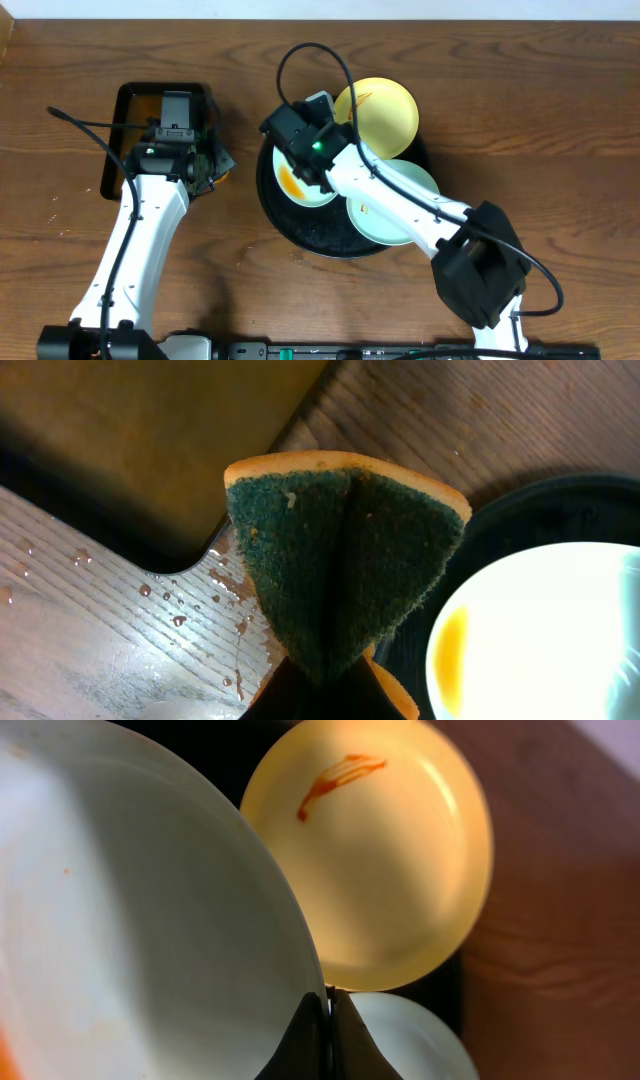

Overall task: Clean dirty plates on tray and stack at the side
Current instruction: 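Lift the gripped light-blue plate with the right gripper toward the yellow plate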

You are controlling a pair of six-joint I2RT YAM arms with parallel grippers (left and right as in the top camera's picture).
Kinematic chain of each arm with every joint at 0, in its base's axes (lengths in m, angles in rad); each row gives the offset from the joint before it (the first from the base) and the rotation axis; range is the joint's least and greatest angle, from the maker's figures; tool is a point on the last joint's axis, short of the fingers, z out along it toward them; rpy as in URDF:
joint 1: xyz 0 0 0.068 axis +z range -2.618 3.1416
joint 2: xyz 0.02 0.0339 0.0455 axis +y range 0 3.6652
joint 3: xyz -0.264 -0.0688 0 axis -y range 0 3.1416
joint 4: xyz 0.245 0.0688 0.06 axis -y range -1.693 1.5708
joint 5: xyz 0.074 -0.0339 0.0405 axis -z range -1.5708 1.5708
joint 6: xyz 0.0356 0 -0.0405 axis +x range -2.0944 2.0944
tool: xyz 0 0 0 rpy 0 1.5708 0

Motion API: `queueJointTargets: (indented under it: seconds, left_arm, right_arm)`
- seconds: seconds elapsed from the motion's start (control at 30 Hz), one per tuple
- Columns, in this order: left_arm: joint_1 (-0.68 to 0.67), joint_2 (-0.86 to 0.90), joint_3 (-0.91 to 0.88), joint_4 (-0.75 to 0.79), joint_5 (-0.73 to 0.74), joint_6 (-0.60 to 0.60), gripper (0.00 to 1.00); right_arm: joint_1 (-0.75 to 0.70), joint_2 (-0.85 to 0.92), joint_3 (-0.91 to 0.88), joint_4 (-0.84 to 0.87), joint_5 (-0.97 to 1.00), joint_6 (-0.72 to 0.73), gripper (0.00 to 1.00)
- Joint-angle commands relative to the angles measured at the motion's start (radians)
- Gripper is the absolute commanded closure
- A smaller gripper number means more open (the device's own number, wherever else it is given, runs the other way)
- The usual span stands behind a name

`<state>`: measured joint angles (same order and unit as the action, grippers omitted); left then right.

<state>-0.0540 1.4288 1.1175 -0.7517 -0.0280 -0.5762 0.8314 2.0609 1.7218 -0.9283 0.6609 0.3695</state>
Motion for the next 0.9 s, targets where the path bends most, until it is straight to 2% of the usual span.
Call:
queueJointTargets:
  seconds: [0.0, 0.3, 0.4, 0.63, 0.87]
  left_arm:
    - [0.004, -0.005, -0.014, 0.001, 0.002, -0.005, 0.92]
    - [0.004, -0.005, -0.014, 0.002, 0.002, -0.005, 0.92]
    - [0.004, -0.005, -0.014, 0.002, 0.002, -0.005, 0.92]
    - [0.004, -0.005, -0.014, 0.002, 0.002, -0.005, 0.92]
    - [0.004, -0.005, -0.014, 0.005, 0.002, -0.005, 0.92]
  right_arm:
    - [0.02, -0.06, 0.011, -0.007, 0.179, -0.011, 0.99]
    - [0.025, -0.131, 0.06, -0.002, 0.275, -0.093, 0.99]
    - [0.025, -0.153, 0.067, 0.016, 0.278, -0.159, 0.99]
    - [0.029, -0.163, 0.067, 0.092, 0.282, -0.45, 0.99]
    - [0.035, -0.163, 0.067, 0.204, 0.386, -0.704, 0.99]
